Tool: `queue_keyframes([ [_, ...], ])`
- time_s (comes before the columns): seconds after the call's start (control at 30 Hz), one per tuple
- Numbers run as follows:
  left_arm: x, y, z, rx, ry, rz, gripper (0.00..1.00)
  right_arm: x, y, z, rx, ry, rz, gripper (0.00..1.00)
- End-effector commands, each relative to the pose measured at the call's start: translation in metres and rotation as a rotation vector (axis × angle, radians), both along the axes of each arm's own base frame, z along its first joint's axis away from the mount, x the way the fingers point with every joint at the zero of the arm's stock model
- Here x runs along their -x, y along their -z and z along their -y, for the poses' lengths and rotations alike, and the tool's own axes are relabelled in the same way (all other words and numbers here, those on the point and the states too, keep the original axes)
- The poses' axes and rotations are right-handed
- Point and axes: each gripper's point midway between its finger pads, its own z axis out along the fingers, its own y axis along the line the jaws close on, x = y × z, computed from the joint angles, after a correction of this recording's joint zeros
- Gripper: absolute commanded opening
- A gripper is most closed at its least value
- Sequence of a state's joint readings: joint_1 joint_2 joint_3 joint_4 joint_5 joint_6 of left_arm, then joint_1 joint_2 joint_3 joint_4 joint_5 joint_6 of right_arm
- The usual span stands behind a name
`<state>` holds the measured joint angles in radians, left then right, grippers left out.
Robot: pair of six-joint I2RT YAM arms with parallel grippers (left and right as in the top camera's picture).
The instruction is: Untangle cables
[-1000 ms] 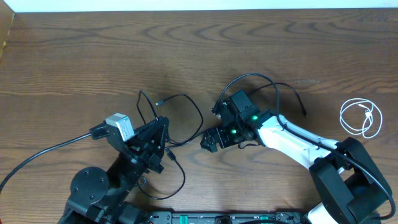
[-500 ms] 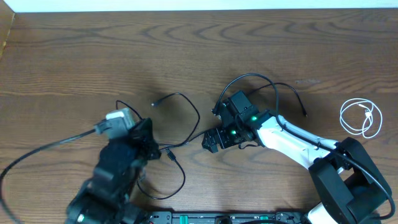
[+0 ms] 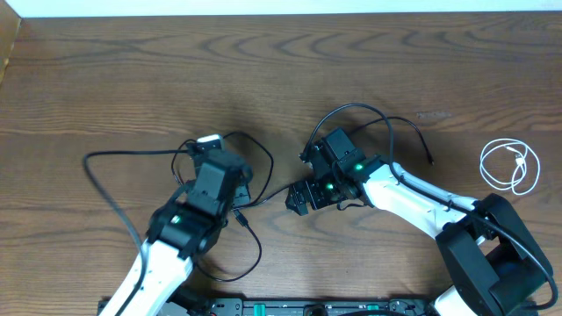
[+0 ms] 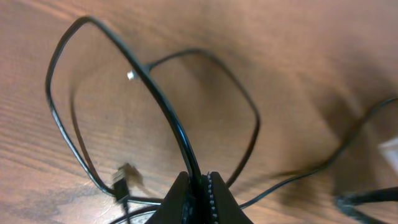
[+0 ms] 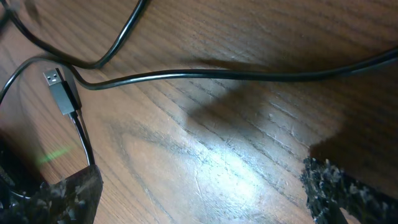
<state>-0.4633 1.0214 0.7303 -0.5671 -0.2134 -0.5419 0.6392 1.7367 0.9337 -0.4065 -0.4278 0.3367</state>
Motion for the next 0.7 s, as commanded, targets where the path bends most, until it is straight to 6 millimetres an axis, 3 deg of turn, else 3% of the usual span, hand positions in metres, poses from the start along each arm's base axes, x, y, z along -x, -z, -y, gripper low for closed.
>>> queue_keyframes([
  [0.0,-0.003,0.016,-0.002,-0.052,0.005,-0.046,0.08,0.004,0.006,0.002,0.015,0.006,-0.02,0.99],
  [0.17,-0.002,0.04,-0.002,-0.092,0.006,-0.125,0.08,0.004,0.006,0.002,0.014,0.006,-0.02,0.99],
  [0.23,-0.002,0.047,-0.002,-0.105,0.006,-0.153,0.16,0.004,0.006,0.002,0.015,0.006,-0.02,0.99],
  [0.47,0.001,0.064,-0.003,-0.136,0.008,-0.213,0.59,0.004,0.006,0.002,0.015,0.006,-0.02,0.99],
  [0.57,0.002,0.066,0.001,-0.139,0.057,-0.224,0.63,0.004,0.006,0.002,0.015,0.006,-0.02,0.99],
  [0.67,0.006,0.068,0.017,-0.077,0.141,-0.252,0.63,0.004,0.006,0.002,0.015,0.007,-0.019,0.99],
])
